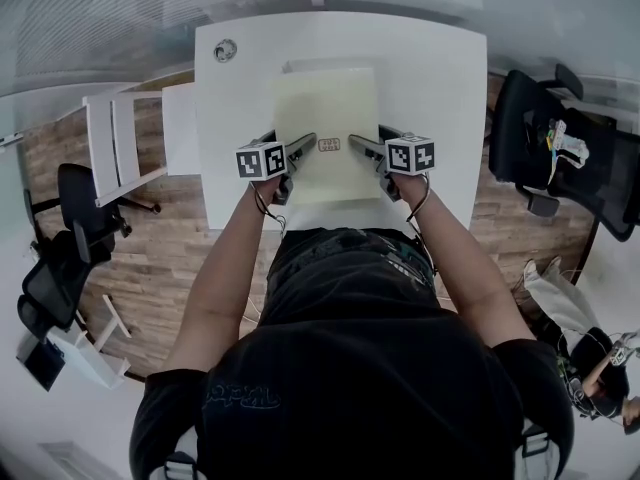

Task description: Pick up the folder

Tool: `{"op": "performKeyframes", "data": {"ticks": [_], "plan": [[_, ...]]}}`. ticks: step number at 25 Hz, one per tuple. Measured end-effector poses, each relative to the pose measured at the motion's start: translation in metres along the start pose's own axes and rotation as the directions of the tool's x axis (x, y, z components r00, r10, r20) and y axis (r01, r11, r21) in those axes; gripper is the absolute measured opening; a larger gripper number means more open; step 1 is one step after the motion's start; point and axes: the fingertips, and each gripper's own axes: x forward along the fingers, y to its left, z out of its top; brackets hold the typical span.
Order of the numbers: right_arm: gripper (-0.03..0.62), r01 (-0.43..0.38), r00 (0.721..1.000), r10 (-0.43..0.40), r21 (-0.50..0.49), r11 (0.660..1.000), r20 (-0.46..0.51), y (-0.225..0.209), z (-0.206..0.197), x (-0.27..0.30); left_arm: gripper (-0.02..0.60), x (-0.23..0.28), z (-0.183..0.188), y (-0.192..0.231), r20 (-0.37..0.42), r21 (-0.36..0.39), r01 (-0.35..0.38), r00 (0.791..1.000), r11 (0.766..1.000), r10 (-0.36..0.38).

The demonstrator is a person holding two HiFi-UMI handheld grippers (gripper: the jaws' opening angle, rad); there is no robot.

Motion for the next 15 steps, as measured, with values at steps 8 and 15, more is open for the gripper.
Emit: {"op": "performKeyframes", "data": {"ticks": [8,15], "plan": [[0.356,0.058,0.998,-0.058,-0.026,0.998,0.014,0.002,0.003,-0.008,0.465,-0.003,0.005,-0.010,0.007,0.044,-0.001,1.000,0.999,0.001],[0.360,0.085,0.995,-0.081,-0.079,0.993,0.056,0.016,0.002,-0.023,0.466,-0.016,0.005,-0.024,0.014,0.106,0.009,1.000,0.994,-0.011]]}}
